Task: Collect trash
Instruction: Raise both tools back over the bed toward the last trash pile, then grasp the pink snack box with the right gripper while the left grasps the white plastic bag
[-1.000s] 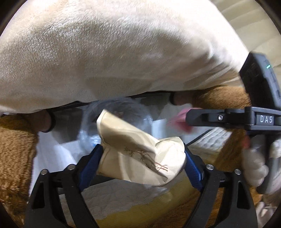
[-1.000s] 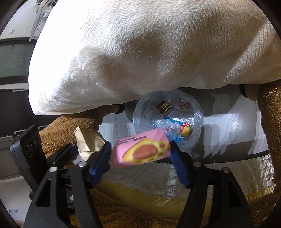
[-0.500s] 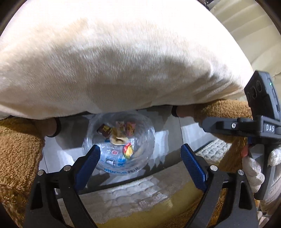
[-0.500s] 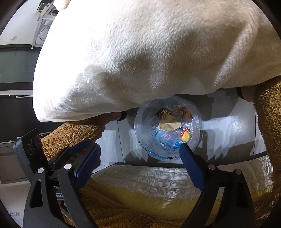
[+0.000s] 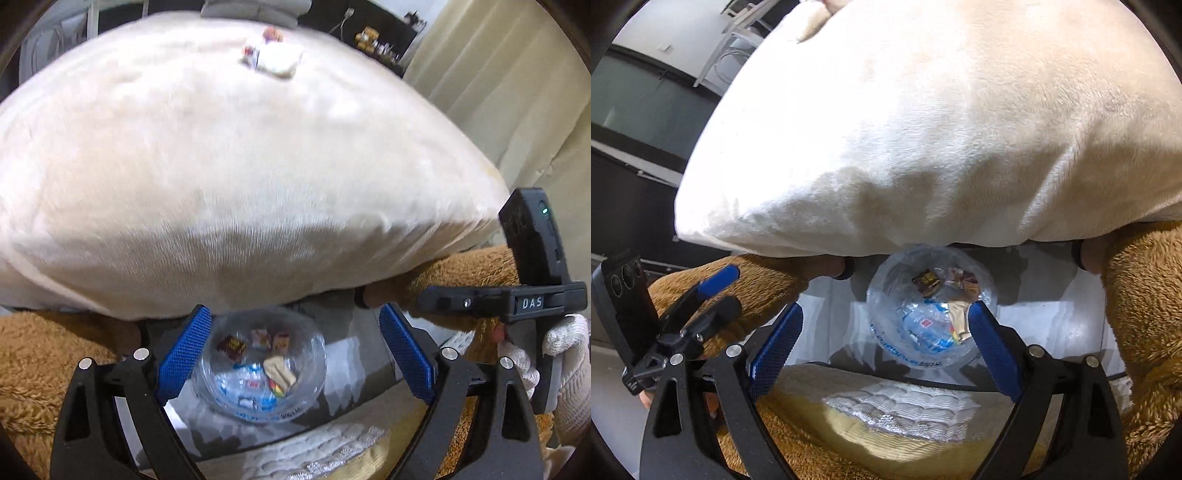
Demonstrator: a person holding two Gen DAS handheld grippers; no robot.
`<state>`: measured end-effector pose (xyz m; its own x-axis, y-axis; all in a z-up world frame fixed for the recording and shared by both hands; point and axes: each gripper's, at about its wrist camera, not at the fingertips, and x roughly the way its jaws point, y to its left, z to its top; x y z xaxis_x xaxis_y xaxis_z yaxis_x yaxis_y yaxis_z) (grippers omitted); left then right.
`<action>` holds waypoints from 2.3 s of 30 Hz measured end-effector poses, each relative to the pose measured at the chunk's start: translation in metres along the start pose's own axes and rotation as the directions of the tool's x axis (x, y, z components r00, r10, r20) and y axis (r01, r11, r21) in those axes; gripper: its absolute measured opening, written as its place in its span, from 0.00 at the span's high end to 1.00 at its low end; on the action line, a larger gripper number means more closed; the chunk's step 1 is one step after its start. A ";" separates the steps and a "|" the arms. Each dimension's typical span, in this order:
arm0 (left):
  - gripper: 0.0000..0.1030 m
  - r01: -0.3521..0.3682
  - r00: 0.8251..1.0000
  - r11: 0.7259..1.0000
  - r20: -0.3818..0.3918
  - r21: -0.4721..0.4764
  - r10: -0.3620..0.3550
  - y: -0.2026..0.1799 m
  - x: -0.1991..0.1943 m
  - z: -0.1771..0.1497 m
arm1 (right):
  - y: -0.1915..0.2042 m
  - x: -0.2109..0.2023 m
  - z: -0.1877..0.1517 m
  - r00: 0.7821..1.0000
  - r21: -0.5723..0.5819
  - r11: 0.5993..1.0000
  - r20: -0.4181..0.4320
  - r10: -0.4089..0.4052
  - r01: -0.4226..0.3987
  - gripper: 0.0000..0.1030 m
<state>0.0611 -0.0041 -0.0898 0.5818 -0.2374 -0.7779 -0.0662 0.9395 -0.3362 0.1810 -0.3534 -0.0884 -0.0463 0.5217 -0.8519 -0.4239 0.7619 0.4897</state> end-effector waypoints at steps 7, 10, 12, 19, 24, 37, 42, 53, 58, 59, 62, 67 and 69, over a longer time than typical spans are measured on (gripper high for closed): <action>0.12 -0.017 0.986 0.999 0.166 0.037 0.011 -0.009 -0.034 -0.006 | 0.010 -0.037 -0.012 0.986 -0.084 0.996 0.167 -0.015 0.029 0.13; 0.12 -0.017 0.977 0.998 0.214 0.064 0.003 -0.015 -0.045 -0.008 | 0.021 -0.056 -0.021 0.963 -0.145 0.988 0.270 -0.010 0.051 0.13; 0.12 -0.015 0.974 0.997 0.229 0.078 -0.003 -0.016 -0.052 -0.006 | 0.028 -0.071 -0.028 0.939 -0.193 0.978 0.343 -0.007 0.078 0.13; 0.12 0.019 0.947 0.996 0.317 0.086 -0.046 -0.009 -0.078 0.004 | 0.053 -0.085 -0.030 0.899 -0.316 0.931 0.438 -0.029 0.184 0.13; 0.12 0.008 0.926 0.996 0.376 0.086 -0.040 -0.005 -0.088 0.018 | 0.069 -0.091 -0.017 0.880 -0.388 0.895 0.475 -0.013 0.222 0.13; 0.12 0.056 0.905 0.998 0.420 0.030 -0.063 0.026 -0.085 0.093 | 0.094 -0.098 0.096 0.766 -0.362 0.873 0.643 -0.020 0.327 0.05; 0.12 0.056 0.898 0.997 0.435 0.047 -0.071 0.032 -0.085 0.120 | 0.098 -0.081 0.147 0.798 -0.334 0.896 0.602 -0.036 0.292 0.05; 0.12 0.027 0.886 1.000 0.463 0.016 -0.031 0.074 -0.082 0.173 | 0.123 -0.028 0.229 0.814 -0.392 0.858 0.578 -0.051 0.332 0.07; 0.12 0.004 0.888 1.000 0.459 0.020 -0.013 0.086 -0.077 0.187 | 0.129 0.003 0.259 0.832 -0.416 0.840 0.550 -0.074 0.349 0.15; 0.12 0.001 0.891 1.000 0.454 0.018 -0.009 0.088 -0.075 0.189 | 0.130 0.008 0.265 0.834 -0.417 0.838 0.546 -0.078 0.352 0.18; 0.12 -0.019 0.897 1.000 0.442 0.024 0.006 0.095 -0.069 0.197 | 0.129 0.023 0.282 0.850 -0.422 0.838 0.518 -0.089 0.345 0.30; 0.12 -0.038 0.907 0.999 0.421 0.032 0.021 0.105 -0.058 0.206 | 0.126 0.039 0.303 0.862 -0.412 0.846 0.497 -0.102 0.338 0.44; 0.12 -0.035 0.911 0.999 0.412 0.019 0.024 0.111 -0.053 0.210 | 0.125 0.043 0.309 0.860 -0.411 0.843 0.498 -0.111 0.347 0.44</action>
<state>0.1935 0.1644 0.0255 0.8624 -0.0921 -0.4979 -0.0710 0.9516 -0.2991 0.4055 -0.1170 -0.0060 0.4578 0.5551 -0.6945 -0.7450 0.6658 0.0412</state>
